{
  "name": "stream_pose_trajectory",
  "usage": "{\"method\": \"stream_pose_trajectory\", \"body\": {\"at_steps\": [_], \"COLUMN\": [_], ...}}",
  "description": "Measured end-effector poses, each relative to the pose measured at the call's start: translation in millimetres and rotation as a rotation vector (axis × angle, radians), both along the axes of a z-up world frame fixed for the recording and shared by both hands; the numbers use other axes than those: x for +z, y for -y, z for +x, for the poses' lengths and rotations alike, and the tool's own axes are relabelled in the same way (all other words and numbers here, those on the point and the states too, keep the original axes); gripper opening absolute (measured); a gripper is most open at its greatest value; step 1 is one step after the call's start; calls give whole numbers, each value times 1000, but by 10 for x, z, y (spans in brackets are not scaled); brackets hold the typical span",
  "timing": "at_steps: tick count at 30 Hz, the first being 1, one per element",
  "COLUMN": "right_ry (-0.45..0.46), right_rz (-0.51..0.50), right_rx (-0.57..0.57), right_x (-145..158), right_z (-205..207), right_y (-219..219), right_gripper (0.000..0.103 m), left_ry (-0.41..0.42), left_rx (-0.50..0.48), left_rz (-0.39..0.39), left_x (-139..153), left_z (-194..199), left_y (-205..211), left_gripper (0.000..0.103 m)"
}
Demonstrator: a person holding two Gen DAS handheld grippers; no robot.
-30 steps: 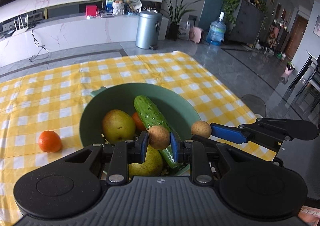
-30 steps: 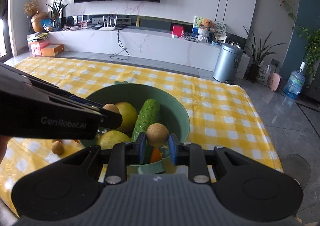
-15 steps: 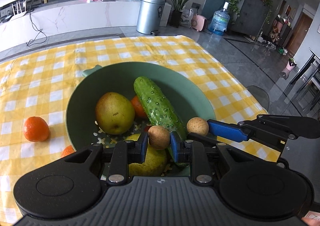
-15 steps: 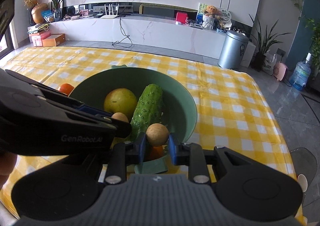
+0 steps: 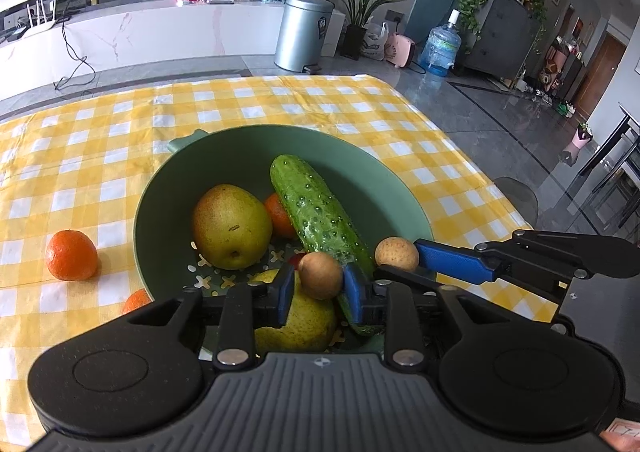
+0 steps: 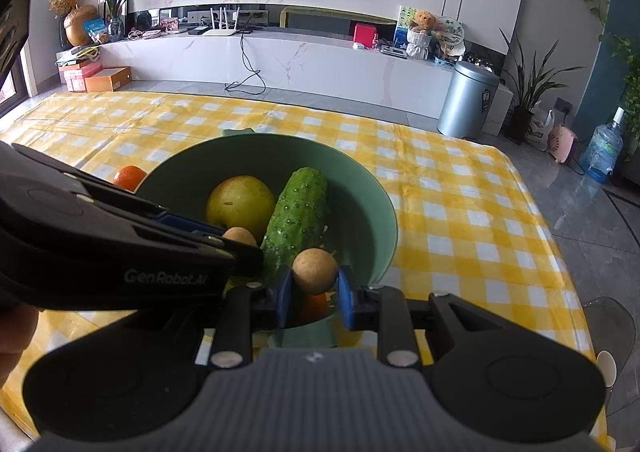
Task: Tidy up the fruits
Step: 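Open the left tool to drop its longan while the right tool releases its longan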
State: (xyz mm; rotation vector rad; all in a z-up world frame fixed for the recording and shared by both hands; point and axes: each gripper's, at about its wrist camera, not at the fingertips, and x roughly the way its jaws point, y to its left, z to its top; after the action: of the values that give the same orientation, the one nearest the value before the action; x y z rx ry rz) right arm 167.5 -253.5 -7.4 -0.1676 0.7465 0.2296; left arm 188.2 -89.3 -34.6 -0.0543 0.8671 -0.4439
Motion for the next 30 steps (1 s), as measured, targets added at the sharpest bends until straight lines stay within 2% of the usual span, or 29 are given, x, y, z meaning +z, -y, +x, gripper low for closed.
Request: {"method": "stream_pose_trajectory", "body": {"at_steps": [5, 8, 14, 16, 17, 18, 19, 22, 26, 28, 30], "right_ry": [11, 25, 42, 53, 59, 64, 72, 89, 95, 104, 110], "right_rz": [4, 3, 4, 10, 14, 18, 23, 38, 84, 114, 144], "right_rx": [-3, -5, -14, -21, -24, -29, -34, -55, -89, -108, -122], "right_x": [29, 41, 93, 122, 136, 151, 165, 201, 248, 265, 269], "right_z": [-4, -27, -61, -85, -99, -114, -132, -195, -288, -354, -421], "right_y": [2, -6, -9, -8, -11, -15, -19, -38, -44, -55, -79], "right_gripper": [23, 33, 36, 43, 44, 51, 58, 66, 69, 75, 77], "left_ry": [22, 44, 93, 108, 114, 120, 128, 143, 162, 165, 169], "left_rx": [16, 22, 28, 30, 31, 31, 31, 38, 51, 44, 38], "left_rz": [-6, -2, 8, 4, 2, -1, -3, -3, -6, 8, 34], "left_x": [63, 125, 266, 313, 336, 355, 373, 424, 483, 504, 518], "left_z": [-54, -89, -179, -211, -226, -243, -261, -317, -410, -461, -525], "left_y": [-35, -46, -65, -92, -106, -120, -138, -189, -287, -338, -386], "left_gripper": [41, 43, 49, 55, 62, 66, 67, 69, 73, 73, 73]}}
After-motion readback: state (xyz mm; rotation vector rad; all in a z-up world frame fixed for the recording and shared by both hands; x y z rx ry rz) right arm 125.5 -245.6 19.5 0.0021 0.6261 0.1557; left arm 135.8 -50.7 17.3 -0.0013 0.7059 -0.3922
